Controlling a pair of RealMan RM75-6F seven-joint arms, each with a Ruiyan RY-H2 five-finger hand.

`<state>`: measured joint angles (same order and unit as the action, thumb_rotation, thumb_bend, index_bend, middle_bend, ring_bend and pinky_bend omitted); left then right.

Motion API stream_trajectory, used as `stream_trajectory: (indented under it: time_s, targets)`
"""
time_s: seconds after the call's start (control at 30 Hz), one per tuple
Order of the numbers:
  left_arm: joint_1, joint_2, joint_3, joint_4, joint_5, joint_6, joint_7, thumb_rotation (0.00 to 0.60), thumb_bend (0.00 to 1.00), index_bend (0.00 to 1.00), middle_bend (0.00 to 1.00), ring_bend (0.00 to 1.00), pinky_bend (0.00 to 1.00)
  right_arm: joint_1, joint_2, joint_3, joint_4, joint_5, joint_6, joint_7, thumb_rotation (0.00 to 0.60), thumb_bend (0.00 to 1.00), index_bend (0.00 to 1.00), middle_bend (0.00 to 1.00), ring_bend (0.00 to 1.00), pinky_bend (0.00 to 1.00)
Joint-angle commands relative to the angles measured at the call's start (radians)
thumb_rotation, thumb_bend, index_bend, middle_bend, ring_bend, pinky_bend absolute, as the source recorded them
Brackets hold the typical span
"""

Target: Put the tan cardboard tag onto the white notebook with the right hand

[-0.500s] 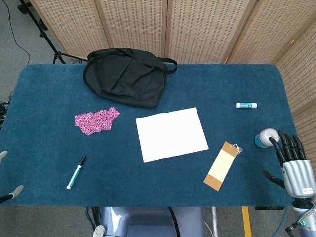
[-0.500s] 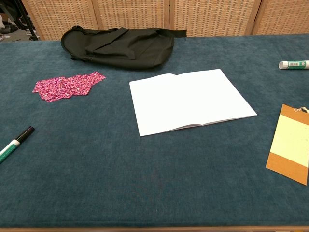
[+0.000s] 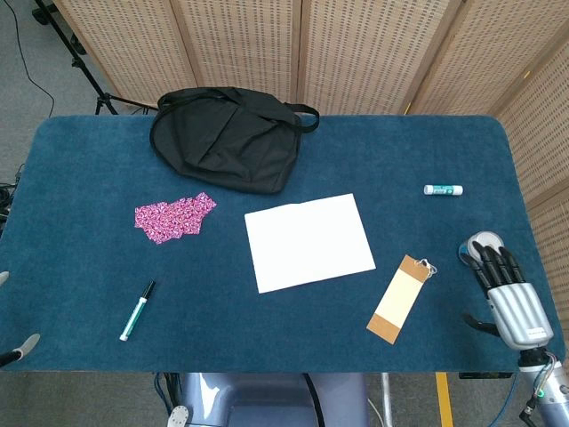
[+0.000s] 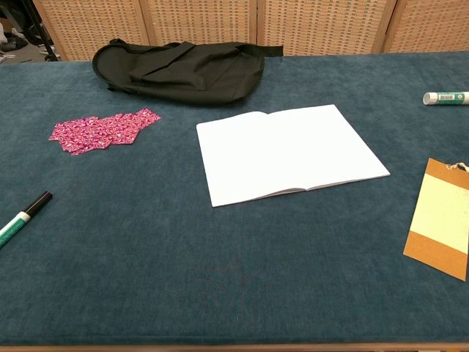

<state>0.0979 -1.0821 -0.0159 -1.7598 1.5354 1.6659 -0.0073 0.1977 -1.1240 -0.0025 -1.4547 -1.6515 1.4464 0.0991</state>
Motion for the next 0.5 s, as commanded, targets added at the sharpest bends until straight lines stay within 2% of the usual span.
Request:
stream_trajectory:
  time_s: [0.03, 0.17, 0.5]
  targets:
    - [-0.006, -0.005, -0.006, -0.002, -0.014, -0.012, 0.015, 0.6, 0.0, 0.0, 0.0, 0.0, 0.0, 0.157, 0.059, -0.059, 0.092, -0.123, -0.201, 0.162, 0.6, 0.0, 0.16, 0.0, 0.0, 0.0]
    - [-0.014, -0.011, -0.012, -0.003, -0.029, -0.027, 0.033, 0.6, 0.0, 0.0, 0.0, 0.0, 0.0, 0.217, 0.029, -0.061, 0.142, -0.156, -0.268, 0.108, 0.6, 0.05, 0.2, 0.0, 0.0, 0.0]
    - [-0.027, -0.02, -0.021, -0.001, -0.056, -0.054, 0.048, 0.6, 0.0, 0.0, 0.0, 0.0, 0.0, 0.32, -0.063, -0.079, 0.183, -0.157, -0.434, 0.059, 0.6, 0.05, 0.22, 0.0, 0.0, 0.0]
